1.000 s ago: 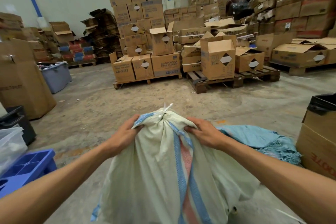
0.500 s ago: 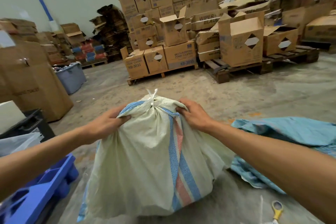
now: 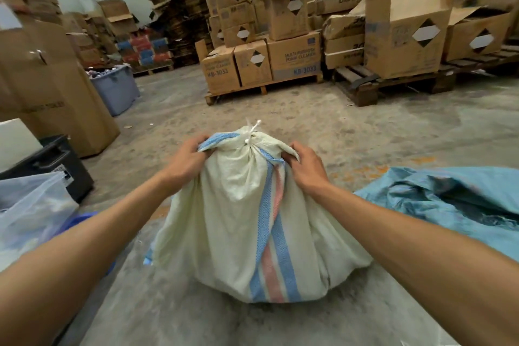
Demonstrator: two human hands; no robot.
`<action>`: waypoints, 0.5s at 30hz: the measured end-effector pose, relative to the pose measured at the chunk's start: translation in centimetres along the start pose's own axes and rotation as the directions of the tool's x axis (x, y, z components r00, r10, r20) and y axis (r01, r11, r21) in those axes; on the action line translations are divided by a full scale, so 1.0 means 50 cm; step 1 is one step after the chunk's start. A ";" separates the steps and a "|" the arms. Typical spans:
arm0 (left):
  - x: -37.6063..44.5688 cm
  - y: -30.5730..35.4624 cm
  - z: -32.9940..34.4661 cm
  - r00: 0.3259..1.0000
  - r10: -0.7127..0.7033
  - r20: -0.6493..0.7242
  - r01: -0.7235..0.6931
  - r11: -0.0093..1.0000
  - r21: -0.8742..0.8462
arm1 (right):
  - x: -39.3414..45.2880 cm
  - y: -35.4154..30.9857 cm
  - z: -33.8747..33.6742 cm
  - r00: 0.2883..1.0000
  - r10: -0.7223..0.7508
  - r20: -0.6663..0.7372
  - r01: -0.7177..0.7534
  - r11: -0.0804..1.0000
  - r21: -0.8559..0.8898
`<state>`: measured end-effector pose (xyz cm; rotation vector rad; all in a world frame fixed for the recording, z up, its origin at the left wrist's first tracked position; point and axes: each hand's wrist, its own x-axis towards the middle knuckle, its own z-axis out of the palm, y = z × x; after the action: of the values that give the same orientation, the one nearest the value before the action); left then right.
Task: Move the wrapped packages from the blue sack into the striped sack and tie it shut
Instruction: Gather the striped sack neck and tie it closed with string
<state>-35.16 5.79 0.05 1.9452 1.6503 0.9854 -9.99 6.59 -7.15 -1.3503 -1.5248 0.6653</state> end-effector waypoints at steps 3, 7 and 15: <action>-0.024 -0.051 0.038 0.994 -0.062 0.092 0.044 0.983 0.180 | -0.004 0.061 0.002 0.993 0.054 0.104 -0.035 0.984 -0.174; -0.057 -0.103 0.124 0.976 -0.202 0.080 0.153 0.899 0.410 | -0.055 0.116 0.013 0.995 0.100 0.000 -0.080 0.791 -0.607; -0.177 -0.142 0.208 0.960 -0.165 0.224 0.103 0.959 0.266 | -0.121 0.181 -0.003 0.944 0.246 0.219 -0.139 0.900 -0.413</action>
<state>-32.88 0.19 -14.13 1.9849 1.8038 0.4794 -6.38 2.97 -16.76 -1.7942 -1.8239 0.7115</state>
